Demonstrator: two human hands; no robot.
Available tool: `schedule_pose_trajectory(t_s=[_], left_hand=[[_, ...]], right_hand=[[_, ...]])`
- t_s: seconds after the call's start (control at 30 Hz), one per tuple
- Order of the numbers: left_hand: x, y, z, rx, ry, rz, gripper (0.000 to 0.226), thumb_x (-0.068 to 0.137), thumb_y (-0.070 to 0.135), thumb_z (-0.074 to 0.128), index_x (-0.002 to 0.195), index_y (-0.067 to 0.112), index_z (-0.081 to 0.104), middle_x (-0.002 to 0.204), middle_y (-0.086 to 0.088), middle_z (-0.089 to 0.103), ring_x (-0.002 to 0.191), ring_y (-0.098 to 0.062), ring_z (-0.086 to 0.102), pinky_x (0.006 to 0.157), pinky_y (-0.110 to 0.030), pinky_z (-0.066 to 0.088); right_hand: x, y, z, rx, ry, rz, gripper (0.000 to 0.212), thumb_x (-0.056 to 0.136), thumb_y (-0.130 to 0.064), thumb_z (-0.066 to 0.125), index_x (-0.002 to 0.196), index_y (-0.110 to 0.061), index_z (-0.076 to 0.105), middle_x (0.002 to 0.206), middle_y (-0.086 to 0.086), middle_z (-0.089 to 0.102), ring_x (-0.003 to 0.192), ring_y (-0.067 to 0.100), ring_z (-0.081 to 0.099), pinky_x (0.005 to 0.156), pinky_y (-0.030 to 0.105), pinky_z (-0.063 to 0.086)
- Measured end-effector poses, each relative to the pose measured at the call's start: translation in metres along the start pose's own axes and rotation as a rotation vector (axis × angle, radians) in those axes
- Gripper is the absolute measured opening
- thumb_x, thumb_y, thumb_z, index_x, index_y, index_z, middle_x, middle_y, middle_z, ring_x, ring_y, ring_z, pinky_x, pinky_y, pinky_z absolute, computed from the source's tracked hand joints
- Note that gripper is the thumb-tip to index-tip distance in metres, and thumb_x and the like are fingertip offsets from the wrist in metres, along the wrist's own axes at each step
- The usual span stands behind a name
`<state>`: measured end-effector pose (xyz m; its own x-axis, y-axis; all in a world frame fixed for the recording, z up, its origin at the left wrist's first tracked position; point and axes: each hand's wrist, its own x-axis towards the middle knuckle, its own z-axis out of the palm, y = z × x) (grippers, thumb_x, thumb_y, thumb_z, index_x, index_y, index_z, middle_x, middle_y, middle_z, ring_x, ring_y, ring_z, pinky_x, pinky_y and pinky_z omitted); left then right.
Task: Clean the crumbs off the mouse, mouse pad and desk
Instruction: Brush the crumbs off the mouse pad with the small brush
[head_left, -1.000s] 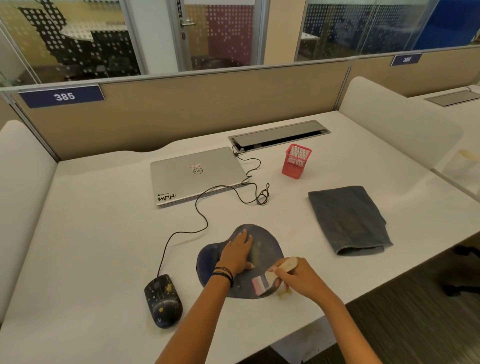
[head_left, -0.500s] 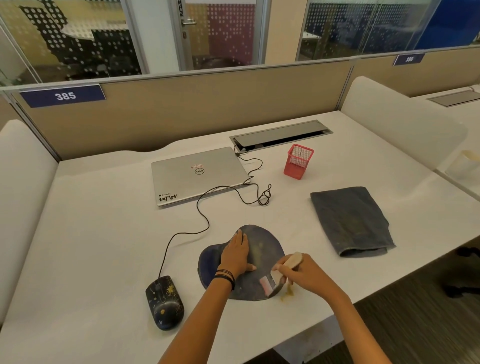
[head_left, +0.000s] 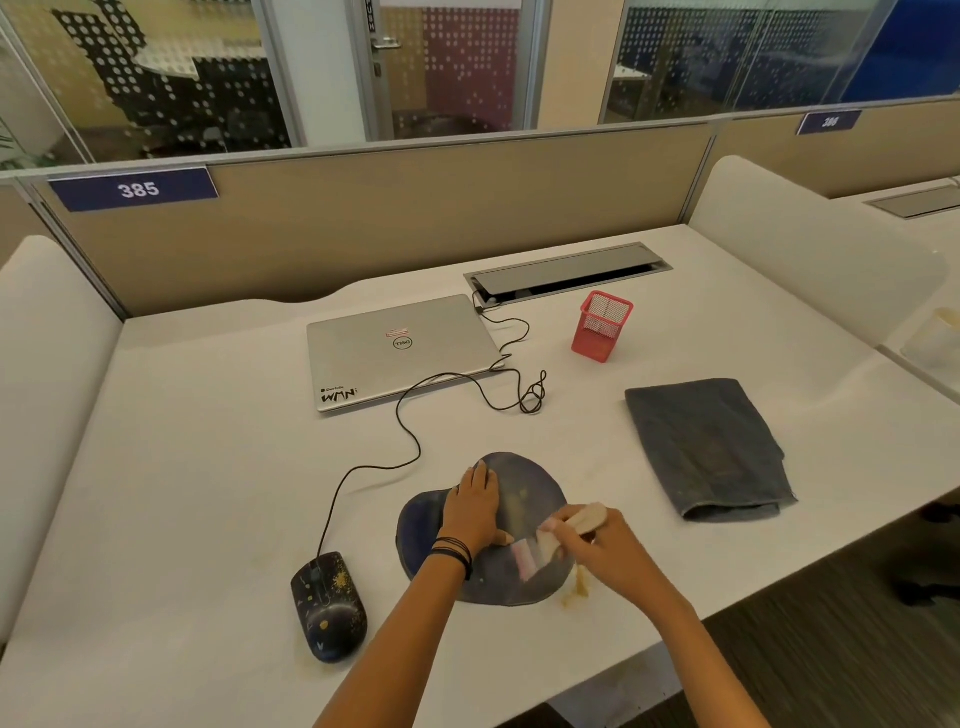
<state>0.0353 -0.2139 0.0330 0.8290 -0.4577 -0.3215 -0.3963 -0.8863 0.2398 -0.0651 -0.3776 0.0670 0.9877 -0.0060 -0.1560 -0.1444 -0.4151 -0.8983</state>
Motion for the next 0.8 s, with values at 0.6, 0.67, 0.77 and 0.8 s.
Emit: schedule_pose_trajectory(t_s=[0.6, 0.67, 0.77, 0.8], left_hand=[[-0.003, -0.004, -0.004, -0.035, -0.022, 0.025, 0.095, 0.083, 0.041, 0.066, 0.15, 0.007, 0.007, 0.16, -0.011, 0.001, 0.147, -0.029, 0.008, 0.119, -0.038, 0.019], [-0.003, -0.006, -0.005, -0.039, -0.021, 0.036, 0.095, 0.083, 0.04, 0.067, 0.15, 0.007, 0.009, 0.16, -0.01, 0.002, 0.147, -0.028, 0.01, 0.119, -0.037, 0.021], [-0.004, -0.006, -0.006, -0.039, -0.027, 0.043, 0.094, 0.082, 0.039, 0.068, 0.15, 0.007, 0.01, 0.16, -0.01, 0.002, 0.147, -0.028, 0.011, 0.118, -0.037, 0.023], [-0.003, -0.006, -0.007, -0.038, -0.027, 0.042, 0.095, 0.082, 0.039, 0.068, 0.15, 0.008, 0.01, 0.16, -0.01, 0.003, 0.147, -0.028, 0.011, 0.118, -0.037, 0.024]], right_hand=[[0.024, 0.024, -0.029, -0.06, 0.363, 0.06, 0.022, 0.094, -0.023, 0.054, 0.086, -0.009, 0.069, 0.073, 0.005, 0.067, 0.067, 0.017, 0.064, 0.063, 0.024, 0.05], [0.031, 0.015, -0.018, -0.002, 0.345, 0.033, 0.021, 0.094, -0.023, 0.054, 0.087, -0.012, 0.07, 0.066, 0.0, 0.065, 0.058, 0.009, 0.06, 0.054, 0.011, 0.045], [0.039, 0.008, 0.001, 0.054, 0.195, 0.055, 0.024, 0.093, -0.027, 0.054, 0.086, -0.011, 0.07, 0.064, -0.001, 0.064, 0.056, 0.007, 0.06, 0.055, 0.011, 0.046], [0.04, 0.009, 0.005, 0.044, 0.148, 0.068, 0.025, 0.093, -0.029, 0.054, 0.085, -0.012, 0.07, 0.065, 0.0, 0.064, 0.058, 0.009, 0.06, 0.057, 0.012, 0.047]])
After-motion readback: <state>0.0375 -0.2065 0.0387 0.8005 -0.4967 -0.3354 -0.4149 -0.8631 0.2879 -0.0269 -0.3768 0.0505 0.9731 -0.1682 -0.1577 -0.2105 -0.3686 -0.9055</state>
